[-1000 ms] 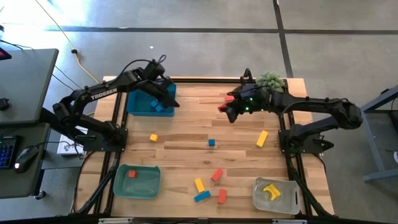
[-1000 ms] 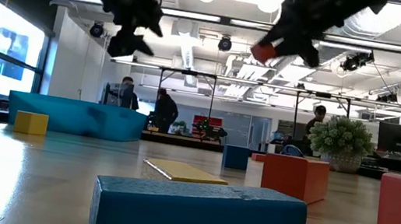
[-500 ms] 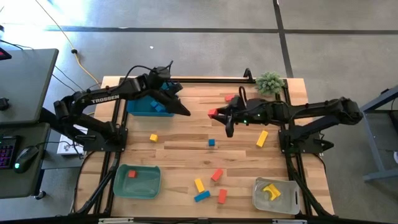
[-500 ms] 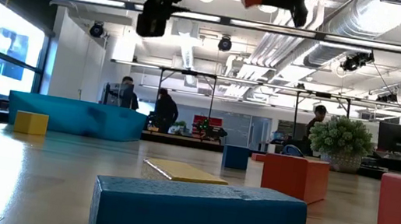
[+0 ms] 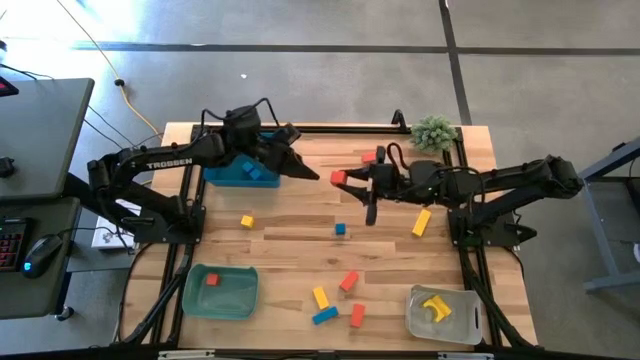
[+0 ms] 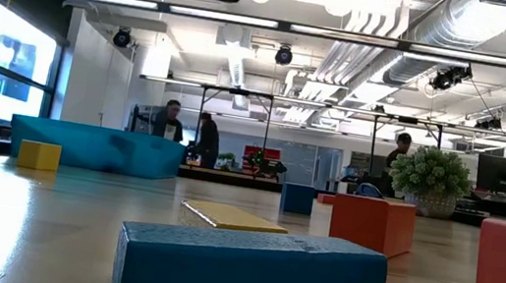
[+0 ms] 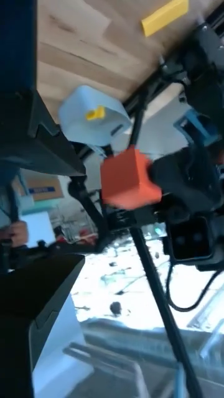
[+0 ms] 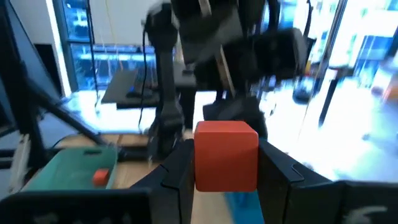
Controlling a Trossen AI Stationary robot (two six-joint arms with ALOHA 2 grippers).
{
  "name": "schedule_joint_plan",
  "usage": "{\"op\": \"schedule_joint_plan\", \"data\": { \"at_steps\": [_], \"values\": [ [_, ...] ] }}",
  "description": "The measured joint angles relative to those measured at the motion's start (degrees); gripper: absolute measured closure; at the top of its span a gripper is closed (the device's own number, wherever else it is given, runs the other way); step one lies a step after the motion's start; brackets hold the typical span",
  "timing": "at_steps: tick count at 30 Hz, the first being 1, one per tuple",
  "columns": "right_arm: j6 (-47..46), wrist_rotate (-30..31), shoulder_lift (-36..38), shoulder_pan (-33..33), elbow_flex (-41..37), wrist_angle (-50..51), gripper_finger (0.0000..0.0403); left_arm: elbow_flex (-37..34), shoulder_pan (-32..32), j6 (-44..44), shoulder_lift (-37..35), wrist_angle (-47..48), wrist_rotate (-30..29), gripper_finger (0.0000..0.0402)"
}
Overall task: Sort & place blocks by color
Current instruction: Put the orange block into the green bin
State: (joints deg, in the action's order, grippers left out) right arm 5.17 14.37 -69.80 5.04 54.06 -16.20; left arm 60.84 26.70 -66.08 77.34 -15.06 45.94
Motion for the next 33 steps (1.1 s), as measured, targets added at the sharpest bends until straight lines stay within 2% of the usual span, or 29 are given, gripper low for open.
{"op": "schedule_joint_plan", "data": {
  "at_steps": [6,12,25,33],
  "values": [
    [8.5,-0.9,0.0,0.0,0.0,-5.5,0.0299,0.0,-1.6,-3.7,0.0,-2.1,-7.9,0.0195],
    [10.4,-1.3,0.0,-0.6,0.0,-5.3,0.0299,0.0,-3.1,-3.8,0.0,-2.5,-15.0,0.0195],
    [10.4,-1.4,0.0,-0.5,0.0,-4.9,0.0299,0.0,-6.3,-0.7,0.0,-3.1,-21.4,0.0195],
    [10.4,-1.2,0.1,-0.5,0.0,-3.6,0.0299,0.0,-8.3,-1.3,3.1,-8.7,-21.0,0.0195]
  ]
}}
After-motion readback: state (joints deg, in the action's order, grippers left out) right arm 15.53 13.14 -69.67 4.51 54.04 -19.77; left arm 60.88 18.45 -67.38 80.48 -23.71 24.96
